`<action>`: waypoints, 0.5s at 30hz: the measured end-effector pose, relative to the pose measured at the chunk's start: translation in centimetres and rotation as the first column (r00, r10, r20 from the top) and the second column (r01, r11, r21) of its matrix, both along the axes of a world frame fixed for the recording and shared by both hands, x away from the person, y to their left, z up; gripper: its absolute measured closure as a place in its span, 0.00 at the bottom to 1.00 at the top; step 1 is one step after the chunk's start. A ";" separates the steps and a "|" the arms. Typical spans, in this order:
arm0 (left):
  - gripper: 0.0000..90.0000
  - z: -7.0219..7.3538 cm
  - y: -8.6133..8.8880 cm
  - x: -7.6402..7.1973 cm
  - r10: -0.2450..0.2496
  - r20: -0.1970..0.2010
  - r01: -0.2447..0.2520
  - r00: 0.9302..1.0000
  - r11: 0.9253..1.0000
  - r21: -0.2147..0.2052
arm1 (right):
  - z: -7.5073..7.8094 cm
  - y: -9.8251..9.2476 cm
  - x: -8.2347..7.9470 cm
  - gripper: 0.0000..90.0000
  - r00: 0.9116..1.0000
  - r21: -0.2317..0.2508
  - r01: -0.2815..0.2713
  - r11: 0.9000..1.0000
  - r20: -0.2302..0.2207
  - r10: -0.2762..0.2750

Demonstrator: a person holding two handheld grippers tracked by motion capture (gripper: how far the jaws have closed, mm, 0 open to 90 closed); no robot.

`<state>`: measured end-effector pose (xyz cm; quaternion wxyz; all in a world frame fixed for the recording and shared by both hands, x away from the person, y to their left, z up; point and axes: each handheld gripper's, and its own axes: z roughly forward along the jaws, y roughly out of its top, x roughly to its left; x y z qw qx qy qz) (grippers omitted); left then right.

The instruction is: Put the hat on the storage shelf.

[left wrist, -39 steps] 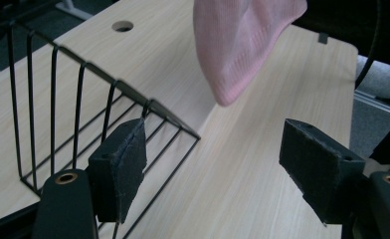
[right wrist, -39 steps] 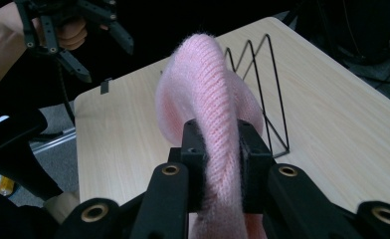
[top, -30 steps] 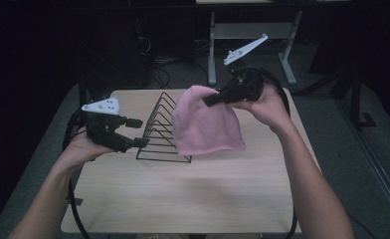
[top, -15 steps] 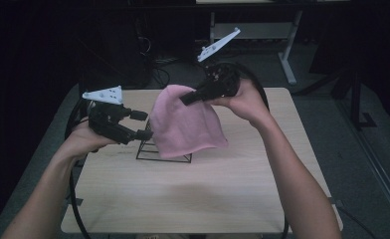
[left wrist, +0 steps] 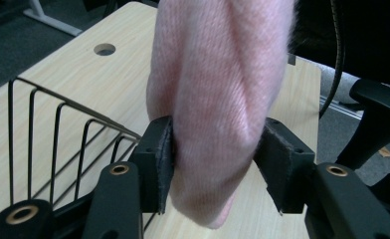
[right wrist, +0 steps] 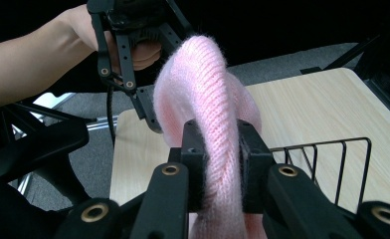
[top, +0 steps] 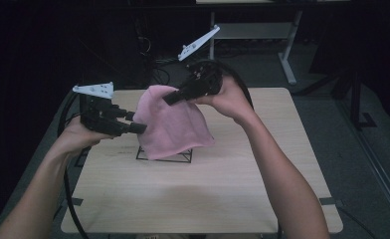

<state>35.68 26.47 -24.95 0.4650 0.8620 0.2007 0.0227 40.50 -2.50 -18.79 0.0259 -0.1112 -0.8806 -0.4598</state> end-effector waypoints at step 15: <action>0.90 0.8 1.4 0.7 0.051 0.016 -0.051 0.999 0.999 0.008 | 1.4 1.2 0.5 0.86 1.000 0.014 -0.003 1.000 0.030 0.002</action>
